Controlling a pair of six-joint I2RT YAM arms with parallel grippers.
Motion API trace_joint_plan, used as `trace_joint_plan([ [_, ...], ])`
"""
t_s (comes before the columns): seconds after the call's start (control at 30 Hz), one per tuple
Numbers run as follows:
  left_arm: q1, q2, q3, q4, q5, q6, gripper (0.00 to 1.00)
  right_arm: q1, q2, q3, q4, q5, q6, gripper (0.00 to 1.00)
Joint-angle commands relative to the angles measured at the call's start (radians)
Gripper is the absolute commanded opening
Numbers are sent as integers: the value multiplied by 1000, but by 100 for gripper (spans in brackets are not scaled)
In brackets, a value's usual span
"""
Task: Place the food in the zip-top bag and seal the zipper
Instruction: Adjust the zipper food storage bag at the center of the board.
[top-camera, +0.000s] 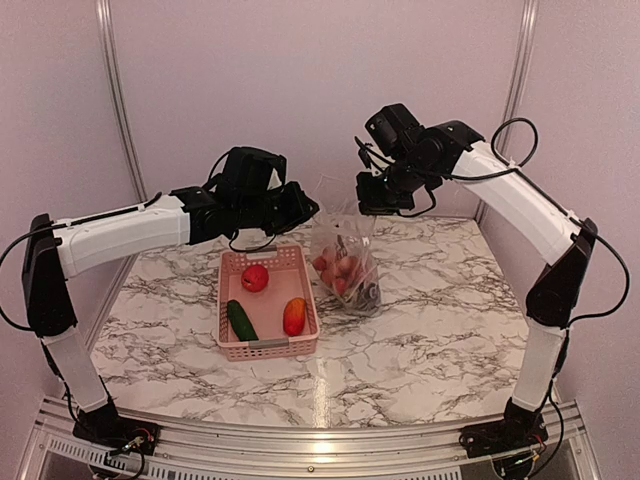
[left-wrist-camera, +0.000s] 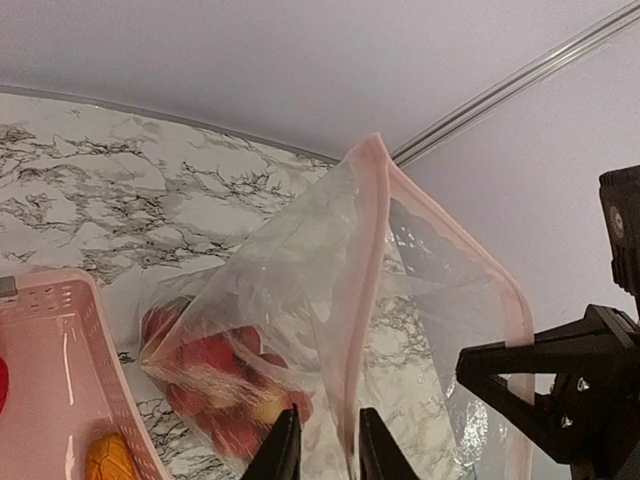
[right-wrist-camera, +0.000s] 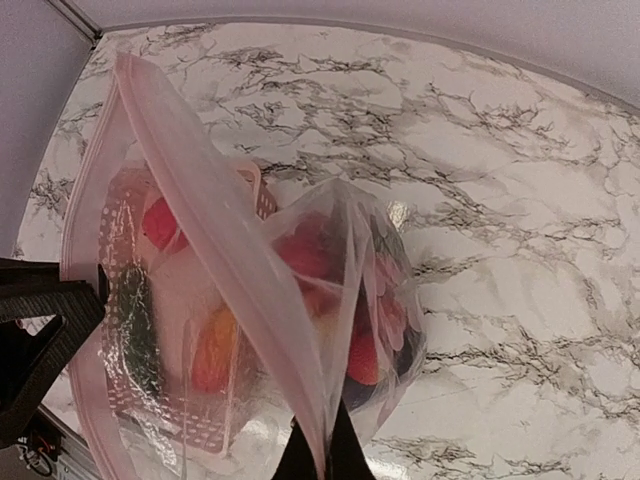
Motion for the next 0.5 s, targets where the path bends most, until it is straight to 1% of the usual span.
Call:
trace_joint_plan([
  [0.0, -2, 34, 54, -4, 27, 38, 33, -65, -4, 83, -10, 61, -37, 0],
  [0.03, 1, 33, 61, -11, 27, 44, 40, -93, -1, 101, -19, 68, -51, 0],
  [0.07, 3, 28, 61, -9, 27, 48, 45, -127, 1, 123, -31, 77, -64, 0],
  [0.13, 11, 13, 51, -4, 21, 59, 51, -203, 3, 175, -51, 98, -95, 0],
  [0.2, 21, 3, 44, -7, 27, 80, 53, -250, 2, 228, -63, 120, -123, 0],
  [0.3, 39, -3, 41, -47, 62, 102, 54, -269, -8, 248, -63, 145, -152, 0],
  [0.37, 49, -15, 24, -67, 64, 115, 55, -268, -18, 207, -48, 113, -148, 0],
  [0.47, 63, -37, -20, -71, 60, 118, 57, -244, -43, 72, 10, 65, -133, 0],
])
